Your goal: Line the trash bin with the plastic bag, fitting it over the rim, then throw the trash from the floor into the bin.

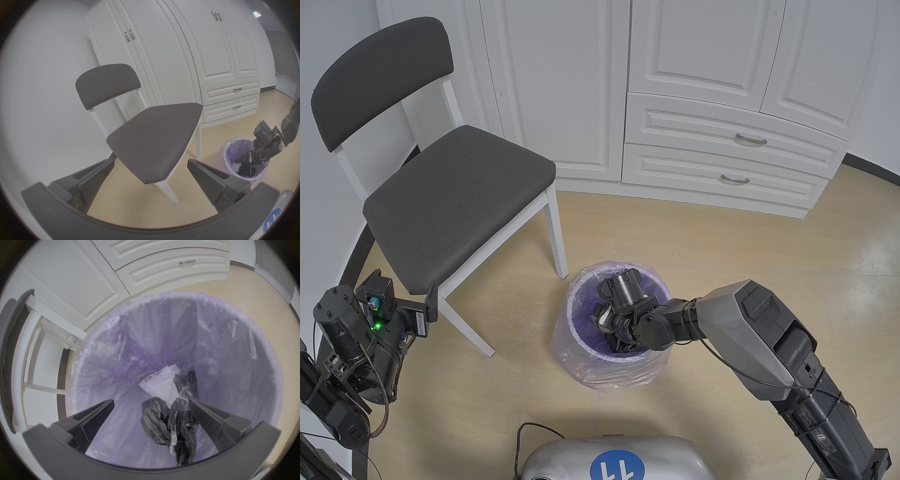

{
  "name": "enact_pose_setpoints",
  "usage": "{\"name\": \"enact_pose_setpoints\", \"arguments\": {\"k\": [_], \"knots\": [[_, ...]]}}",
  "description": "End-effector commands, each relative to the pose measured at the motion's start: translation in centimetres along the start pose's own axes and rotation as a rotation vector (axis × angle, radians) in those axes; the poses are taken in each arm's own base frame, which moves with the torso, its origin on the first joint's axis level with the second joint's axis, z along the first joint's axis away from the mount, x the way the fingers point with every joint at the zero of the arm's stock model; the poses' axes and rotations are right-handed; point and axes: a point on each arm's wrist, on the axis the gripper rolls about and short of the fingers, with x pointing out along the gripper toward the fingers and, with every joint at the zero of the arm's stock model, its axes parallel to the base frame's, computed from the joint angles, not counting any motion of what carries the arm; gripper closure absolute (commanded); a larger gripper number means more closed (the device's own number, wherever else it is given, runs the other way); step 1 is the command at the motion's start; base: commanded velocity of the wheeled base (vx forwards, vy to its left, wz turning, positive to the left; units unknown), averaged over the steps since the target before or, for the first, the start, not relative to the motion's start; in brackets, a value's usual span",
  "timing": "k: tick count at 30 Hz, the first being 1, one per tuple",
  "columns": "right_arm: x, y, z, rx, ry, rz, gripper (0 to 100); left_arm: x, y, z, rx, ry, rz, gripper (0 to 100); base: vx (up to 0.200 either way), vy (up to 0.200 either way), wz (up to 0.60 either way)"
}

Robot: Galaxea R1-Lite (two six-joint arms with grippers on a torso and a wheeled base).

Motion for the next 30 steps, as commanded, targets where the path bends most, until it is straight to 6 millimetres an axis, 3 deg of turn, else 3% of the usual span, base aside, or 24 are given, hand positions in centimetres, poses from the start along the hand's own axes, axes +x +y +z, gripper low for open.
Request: {"name": "enact_pose_setpoints", "arguments": {"k": [1,2,9,10,17,24,30], "knots": [[-1.0,0.8,1.1,0.012,-0.02,0.02,0,0.0,0.0,0.0,-0.001,0.0,0.0,0,0.0,0.0,0.0],[-2.1,1.6,2.3,0.028,-0.06,0.029,0,0.0,0.0,0.0,0.0,-0.001,0.002,0,0.0,0.0,0.0],[-4.9,3.4,4.7,0.062,-0.107,0.08,0,0.0,0.0,0.0,0.001,0.0,0.001,0,0.0,0.0,0.0],[-6.2,4.0,5.8,0.066,-0.126,0.098,0,0.0,0.0,0.0,0.001,0.0,0.001,0,0.0,0.0,0.0],[-10.4,4.9,8.1,0.034,-0.093,0.06,0,-0.1,0.0,-0.1,0.001,0.003,-0.001,0,0.0,0.0,0.0],[-13.3,4.5,8.9,-0.039,-0.036,0.002,0,-0.1,0.0,0.0,0.001,0.002,-0.002,0,0.0,0.0,0.0],[-14.9,2.8,9.0,-0.14,0.005,-0.056,0,-0.3,-0.1,-0.2,0.006,0.009,-0.011,0,0.0,0.0,0.0]]}}
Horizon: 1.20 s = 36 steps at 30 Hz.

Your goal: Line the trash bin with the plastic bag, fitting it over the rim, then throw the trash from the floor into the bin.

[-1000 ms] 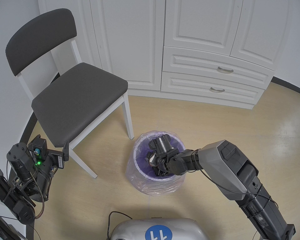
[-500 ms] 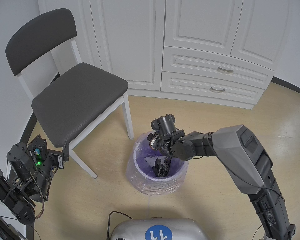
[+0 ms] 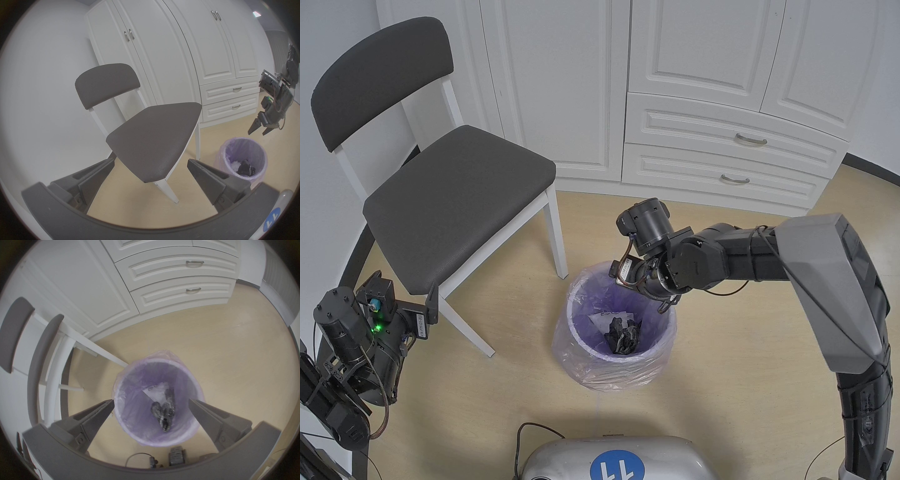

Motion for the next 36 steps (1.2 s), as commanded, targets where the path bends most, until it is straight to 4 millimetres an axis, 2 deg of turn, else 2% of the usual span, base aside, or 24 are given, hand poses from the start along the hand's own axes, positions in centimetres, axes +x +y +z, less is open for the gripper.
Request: {"name": "enact_pose_setpoints", "arguments": {"k": [1,7,9,10,12,16,25,26,27,31,36], "knots": [[-2.9,-1.4,1.2,-0.065,0.002,-0.011,0,-0.2,-0.1,-0.1,0.004,0.005,-0.01,0,0.0,0.0,0.0],[-4.8,-5.0,0.5,-0.249,-0.021,0.081,0,-0.3,-0.1,-0.1,0.002,0.003,-0.013,0,0.0,0.0,0.0],[-4.6,-6.7,-0.1,-0.334,-0.075,0.131,0,-0.3,-0.2,-0.1,0.001,0.003,-0.014,0,0.0,0.0,0.0],[-4.6,-6.7,-0.1,-0.334,-0.075,0.131,0,-0.3,-0.2,-0.1,0.001,0.003,-0.014,0,0.0,0.0,0.0],[-3.5,-9.1,-0.7,-0.462,-0.206,0.167,0,-0.5,-0.3,-0.2,0.004,0.006,-0.023,0,0.0,0.0,0.0],[-2.7,-11.7,-0.8,-0.588,-0.352,0.162,0,-0.7,-0.4,-0.1,0.004,0.002,-0.033,0,0.0,0.0,0.0],[-4.1,-17.3,0.0,-0.816,-0.545,0.239,0,-1.0,-0.9,-0.4,0.012,0.016,-0.058,0,0.0,0.0,0.0],[-4.1,-17.4,0.0,-0.819,-0.55,0.241,0,-1.0,-0.9,-0.4,0.013,0.017,-0.058,0,0.0,0.0,0.0],[-4.3,-18.5,0.1,-0.868,-0.589,0.228,0,-1.1,-0.9,-0.4,0.013,0.016,-0.061,0,0.0,0.0,0.0],[-3.7,-20.5,-0.9,-0.946,-0.611,0.216,0,-1.4,-1.1,-0.5,0.0,0.02,-0.075,0,0.0,0.0,0.0],[-3.3,-22.8,-1.3,-0.94,-0.614,0.171,0,-1.6,-2.4,-1.0,-0.04,0.044,-0.134,0,0.0,0.0,0.0]]}}
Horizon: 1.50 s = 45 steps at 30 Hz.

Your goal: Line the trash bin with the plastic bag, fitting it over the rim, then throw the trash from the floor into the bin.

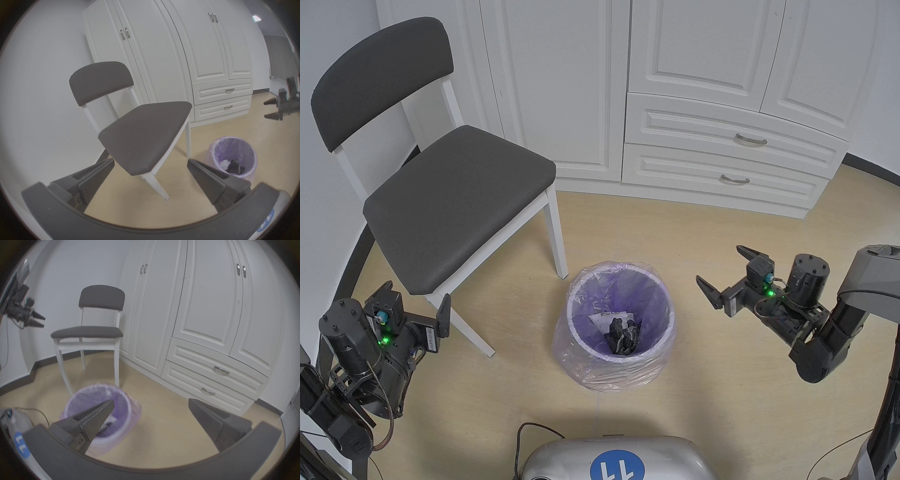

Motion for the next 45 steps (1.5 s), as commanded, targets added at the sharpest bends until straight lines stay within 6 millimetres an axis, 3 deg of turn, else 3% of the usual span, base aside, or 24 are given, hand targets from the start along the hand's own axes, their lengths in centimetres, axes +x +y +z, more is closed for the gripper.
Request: {"name": "enact_pose_setpoints", "arguments": {"k": [1,2,6,7,8,11,19,25,37,43,45], "knots": [[-2.2,-1.2,-4.3,-0.023,0.143,-0.008,0,-0.3,-1.6,-0.7,-0.027,0.029,-0.073,0,0.0,0.0,0.0],[-2.2,-1.2,-4.3,-0.023,0.143,-0.008,0,-0.3,-1.6,-0.7,-0.027,0.029,-0.073,0,0.0,0.0,0.0],[-6.0,-1.6,-5.4,0.016,0.272,-0.019,0,-0.8,-2.2,-0.5,-0.052,0.018,-0.108,0,0.0,0.0,0.0],[-6.1,-1.6,-5.3,0.016,0.273,-0.022,0,-0.9,-2.2,-0.5,-0.051,0.019,-0.111,0,0.0,0.0,0.0],[-8.2,-1.9,-4.9,0.044,0.307,-0.037,0,-1.6,-2.5,-0.4,-0.06,0.012,-0.142,0,0.0,0.0,0.0],[-10.9,-2.1,-3.8,0.12,0.325,-0.064,0,-2.1,-2.7,-0.4,-0.062,0.013,-0.164,0,0.0,0.0,0.0],[-15.4,-2.8,-1.0,0.314,0.279,-0.234,0,-2.7,-2.1,-0.2,-0.104,0.004,-0.157,0,0.0,0.0,0.0],[-16.8,-3.6,1.7,0.394,0.147,-0.367,0,-4.1,-1.0,0.4,-0.148,-0.034,-0.153,0,0.0,0.0,0.0],[-18.6,-4.2,4.3,0.424,0.009,-0.513,0,-5.4,0.7,2.0,-0.238,-0.134,-0.118,0,0.0,0.0,0.0],[-20.9,-4.2,6.5,0.422,-0.107,-0.521,0,-6.5,1.7,2.9,-0.277,-0.189,-0.084,0,0.0,0.0,0.0],[-22.6,-4.0,7.2,0.419,-0.12,-0.516,0,-7.0,2.2,3.3,-0.299,-0.211,-0.043,0,0.0,0.0,0.0]]}}
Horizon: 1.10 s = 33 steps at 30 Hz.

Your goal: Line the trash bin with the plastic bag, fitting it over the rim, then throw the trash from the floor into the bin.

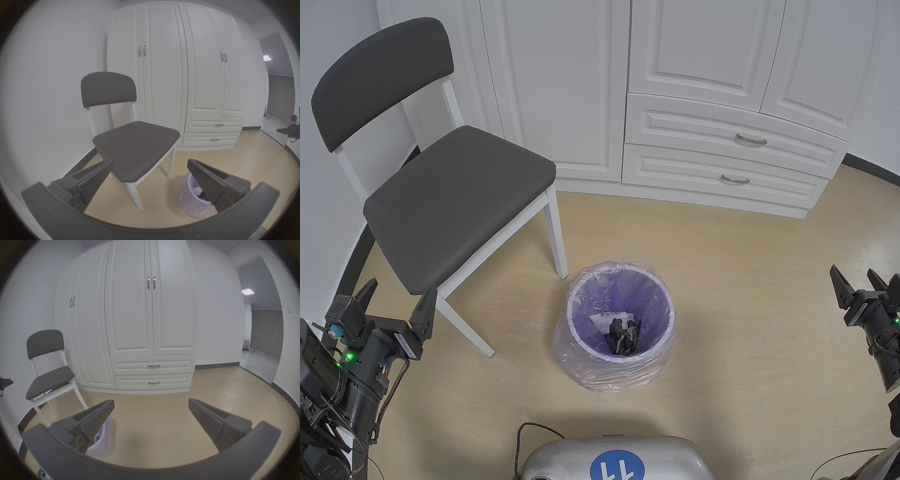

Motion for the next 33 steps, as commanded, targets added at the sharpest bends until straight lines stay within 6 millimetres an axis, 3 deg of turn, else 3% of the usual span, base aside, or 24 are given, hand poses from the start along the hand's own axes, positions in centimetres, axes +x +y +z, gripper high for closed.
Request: {"name": "enact_pose_setpoints", "arguments": {"k": [1,11,22,29,33], "knots": [[-3.5,-0.6,2.1,0.016,-0.086,0.018,0,-1.6,0.9,1.3,-0.041,-0.069,0.049,0,0.0,0.0,0.0],[-8.4,-1.6,3.0,0.02,-0.113,0.019,0,-3.8,2.3,2.7,-0.066,-0.13,0.071,0,0.0,0.0,0.0],[-15.2,-3.1,2.8,0.027,-0.153,0.022,0,-8.9,5.9,3.7,-0.049,-0.221,0.197,0,0.0,0.0,0.0],[-18.4,-3.8,1.6,0.029,-0.181,0.017,0,-12.0,7.3,2.8,-0.021,-0.25,0.268,0,0.0,0.0,0.0],[-18.8,-3.7,1.0,0.028,-0.199,-0.031,0,-13.8,7.7,1.8,-0.002,-0.251,0.29,0,0.0,0.0,0.0]]}}
